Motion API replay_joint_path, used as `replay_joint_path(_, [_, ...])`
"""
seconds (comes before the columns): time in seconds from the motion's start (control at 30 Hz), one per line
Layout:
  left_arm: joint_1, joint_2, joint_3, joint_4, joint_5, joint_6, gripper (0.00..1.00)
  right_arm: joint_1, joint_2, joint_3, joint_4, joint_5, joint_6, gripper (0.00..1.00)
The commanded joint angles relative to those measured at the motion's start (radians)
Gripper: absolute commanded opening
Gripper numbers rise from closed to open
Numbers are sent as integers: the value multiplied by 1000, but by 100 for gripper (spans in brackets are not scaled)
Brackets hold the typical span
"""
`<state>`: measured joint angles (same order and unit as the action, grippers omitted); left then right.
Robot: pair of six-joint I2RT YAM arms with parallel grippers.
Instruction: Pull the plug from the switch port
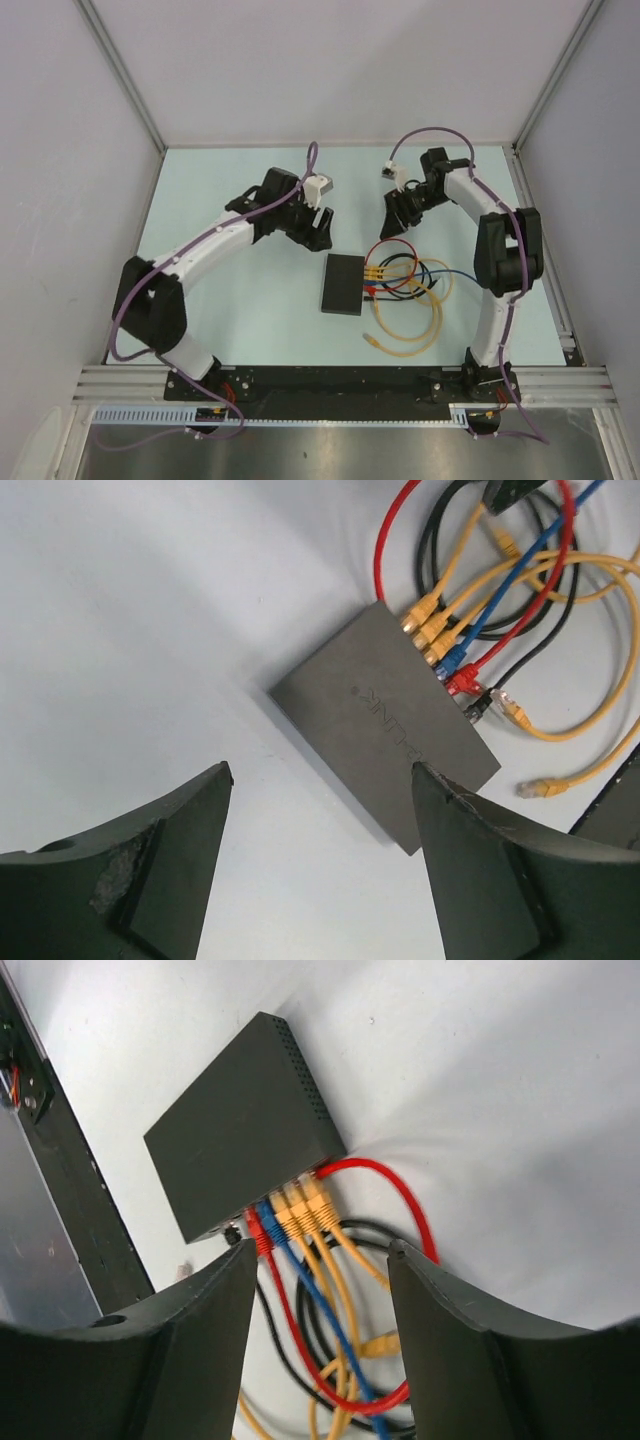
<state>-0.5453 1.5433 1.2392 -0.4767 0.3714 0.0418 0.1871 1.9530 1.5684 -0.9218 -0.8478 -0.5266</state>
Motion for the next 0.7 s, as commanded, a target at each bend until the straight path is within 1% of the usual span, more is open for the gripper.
replay_joint_path(0.0, [13,107,-4,-17,32,-149,78,12,138,93,-153,-42,-105,58])
replay_joint_path(0.1, [31,187,3,-10,86,-122,77,41,178,136,-161,-21,-112,58])
replay_joint_path(0.17, [34,251,35,-23,90,-122,75,52,181,139,-135,-7,-98,58])
replay_joint_path(0.27, [47,279,39,13,141,-137,72,63,198,139,-123,-2,-114,58])
replay_joint_path(0.37, [50,311,51,13,126,-138,69,71,190,136,-121,-13,-142,57])
replay_joint_path(0.5, [48,337,34,39,127,-140,64,77,113,88,-72,-40,-128,57])
replay_joint_path(0.6, [45,347,26,55,136,-123,60,94,119,78,-89,-22,-139,57])
replay_joint_path(0.67, [42,359,28,61,123,-125,59,97,130,71,-89,-8,-144,56])
